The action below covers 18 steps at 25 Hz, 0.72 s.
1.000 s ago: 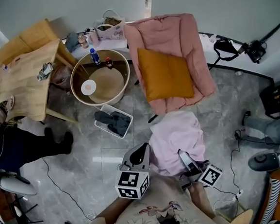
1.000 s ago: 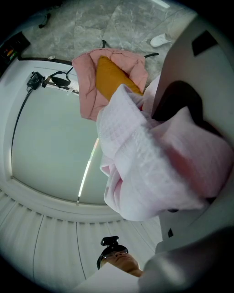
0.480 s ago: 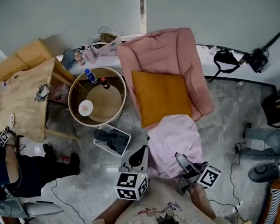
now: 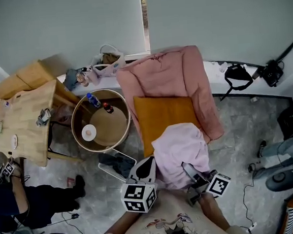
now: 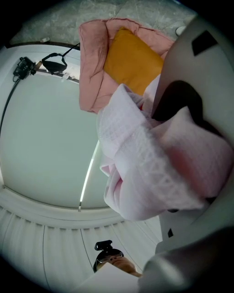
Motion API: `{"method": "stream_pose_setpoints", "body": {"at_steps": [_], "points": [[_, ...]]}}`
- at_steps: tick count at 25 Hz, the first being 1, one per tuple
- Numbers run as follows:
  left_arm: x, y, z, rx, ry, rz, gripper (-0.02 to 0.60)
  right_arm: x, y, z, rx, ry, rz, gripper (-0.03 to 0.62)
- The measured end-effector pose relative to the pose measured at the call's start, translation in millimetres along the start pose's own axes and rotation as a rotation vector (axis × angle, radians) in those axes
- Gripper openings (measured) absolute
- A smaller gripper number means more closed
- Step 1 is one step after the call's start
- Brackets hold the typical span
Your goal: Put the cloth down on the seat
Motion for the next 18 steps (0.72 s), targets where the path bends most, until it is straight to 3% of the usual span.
{"method": "stream_pose_setpoints", "body": {"at_steps": [10, 18], "points": [[31, 19, 35, 0.051, -0.009, -0.036, 0.003, -10, 12, 43, -0.007, -0.032, 0.06, 0.359], [51, 68, 62, 0.063, -0.109, 0.012, 0.003, 2, 35, 79, -0.111, -0.092, 0.037, 0.359]]}}
Point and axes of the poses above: the fingertips, and each gripper's own axes: z forward along the fingers, x to its left, y out of its top, the point moved 4 cm from there along -z, backward along the fingers, and after that the axes turned 8 degrees about -z, right-handed, at the moved point
